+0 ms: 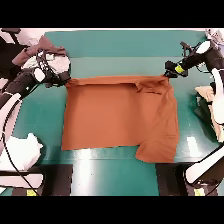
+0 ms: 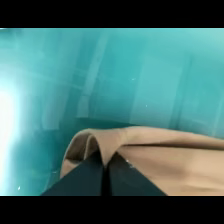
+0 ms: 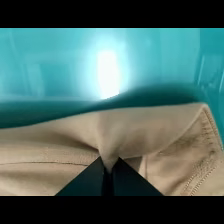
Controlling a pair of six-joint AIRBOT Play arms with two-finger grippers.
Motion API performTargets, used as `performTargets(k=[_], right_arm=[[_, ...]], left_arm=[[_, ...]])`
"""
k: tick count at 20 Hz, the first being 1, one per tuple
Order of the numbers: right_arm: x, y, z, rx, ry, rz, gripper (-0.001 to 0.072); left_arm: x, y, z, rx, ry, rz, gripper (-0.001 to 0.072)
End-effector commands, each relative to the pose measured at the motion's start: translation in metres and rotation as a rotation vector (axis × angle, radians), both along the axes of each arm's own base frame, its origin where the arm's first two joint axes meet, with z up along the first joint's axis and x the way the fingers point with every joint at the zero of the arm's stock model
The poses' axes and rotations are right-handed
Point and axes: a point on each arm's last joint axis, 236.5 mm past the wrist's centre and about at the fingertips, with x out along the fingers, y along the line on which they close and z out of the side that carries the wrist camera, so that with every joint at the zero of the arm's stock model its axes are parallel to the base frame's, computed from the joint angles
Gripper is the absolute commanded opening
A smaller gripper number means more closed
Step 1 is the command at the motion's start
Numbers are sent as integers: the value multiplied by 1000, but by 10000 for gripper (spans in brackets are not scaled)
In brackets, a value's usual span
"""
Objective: Fold the shirts.
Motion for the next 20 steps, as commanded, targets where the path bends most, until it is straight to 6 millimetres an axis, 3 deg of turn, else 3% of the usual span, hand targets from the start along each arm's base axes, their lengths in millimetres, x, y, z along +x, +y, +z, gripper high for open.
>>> performTargets(k=[1,3,6,12,18,20], right_arm=[[-13,1,-17,-12,81,28,25],[-17,11,-22,-11,105,53,26],[-18,20,-22,-23,106,76,25],[-24,9,-26,-71,133,79,25],[-26,11,-12,-73,116,85,26],[-29,12,-11,-74,125,91,34]], left_arm=[[-9,2,-14,12,62,-8,24],[-17,1,-28,14,116,-12,24],[-19,-4,-30,-18,129,-6,24],[-62,-14,-48,-35,327,-57,24],[-67,-28,-29,-86,305,-102,27],[-71,-30,-32,-82,324,-122,375]])
